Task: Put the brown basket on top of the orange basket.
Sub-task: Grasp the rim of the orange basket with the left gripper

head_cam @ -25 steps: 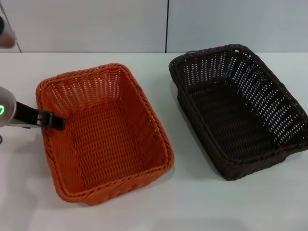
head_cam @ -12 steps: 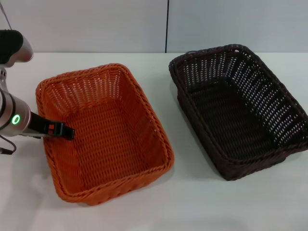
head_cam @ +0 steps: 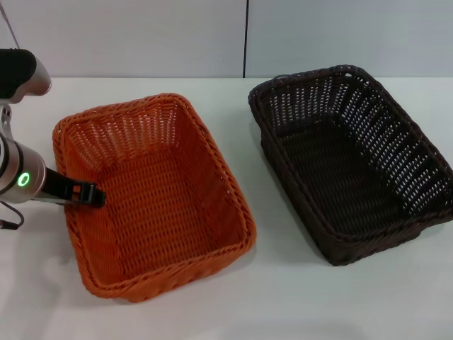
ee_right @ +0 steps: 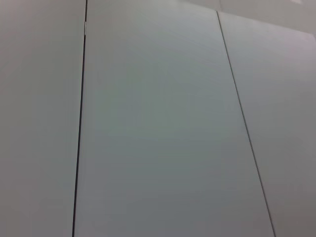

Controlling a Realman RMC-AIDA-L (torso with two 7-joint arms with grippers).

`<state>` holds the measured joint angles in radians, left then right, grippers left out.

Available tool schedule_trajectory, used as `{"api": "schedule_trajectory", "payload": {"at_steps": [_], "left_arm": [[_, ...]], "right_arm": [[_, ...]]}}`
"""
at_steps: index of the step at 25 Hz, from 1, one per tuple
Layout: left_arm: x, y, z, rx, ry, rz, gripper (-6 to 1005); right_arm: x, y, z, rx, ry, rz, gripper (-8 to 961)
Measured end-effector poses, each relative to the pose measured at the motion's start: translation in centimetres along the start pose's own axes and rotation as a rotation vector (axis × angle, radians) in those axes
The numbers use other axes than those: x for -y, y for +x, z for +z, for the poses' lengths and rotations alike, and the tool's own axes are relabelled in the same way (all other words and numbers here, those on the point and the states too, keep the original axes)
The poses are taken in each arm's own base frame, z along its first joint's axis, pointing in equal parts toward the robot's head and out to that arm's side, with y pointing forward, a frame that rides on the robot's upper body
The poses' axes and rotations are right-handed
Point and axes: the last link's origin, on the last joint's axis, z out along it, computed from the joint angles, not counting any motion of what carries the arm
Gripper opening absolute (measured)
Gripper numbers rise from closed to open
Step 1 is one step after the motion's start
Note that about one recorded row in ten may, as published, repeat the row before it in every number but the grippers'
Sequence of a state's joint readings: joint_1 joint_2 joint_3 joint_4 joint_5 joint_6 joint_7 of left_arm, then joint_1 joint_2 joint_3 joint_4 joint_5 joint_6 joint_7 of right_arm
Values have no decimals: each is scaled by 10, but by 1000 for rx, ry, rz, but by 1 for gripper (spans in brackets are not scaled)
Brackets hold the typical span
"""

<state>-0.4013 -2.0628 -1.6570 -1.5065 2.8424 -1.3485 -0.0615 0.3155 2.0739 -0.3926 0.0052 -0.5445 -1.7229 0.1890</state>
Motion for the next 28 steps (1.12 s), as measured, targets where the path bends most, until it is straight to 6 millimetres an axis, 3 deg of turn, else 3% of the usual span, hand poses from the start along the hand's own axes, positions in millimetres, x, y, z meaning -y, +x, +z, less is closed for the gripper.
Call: {"api": "schedule_trajectory", "payload": {"at_steps": [7, 12, 28], "left_arm": [[0, 0, 0, -3, 1, 13, 493], [3, 0, 0, -7, 7, 31, 274], [-3, 12, -13, -68, 6, 154, 243]], "right_arm": [[1, 0, 0, 0, 1, -2, 764], [1, -1, 0, 6, 1, -1, 764], [1, -2, 0, 11, -1, 2, 763]]}}
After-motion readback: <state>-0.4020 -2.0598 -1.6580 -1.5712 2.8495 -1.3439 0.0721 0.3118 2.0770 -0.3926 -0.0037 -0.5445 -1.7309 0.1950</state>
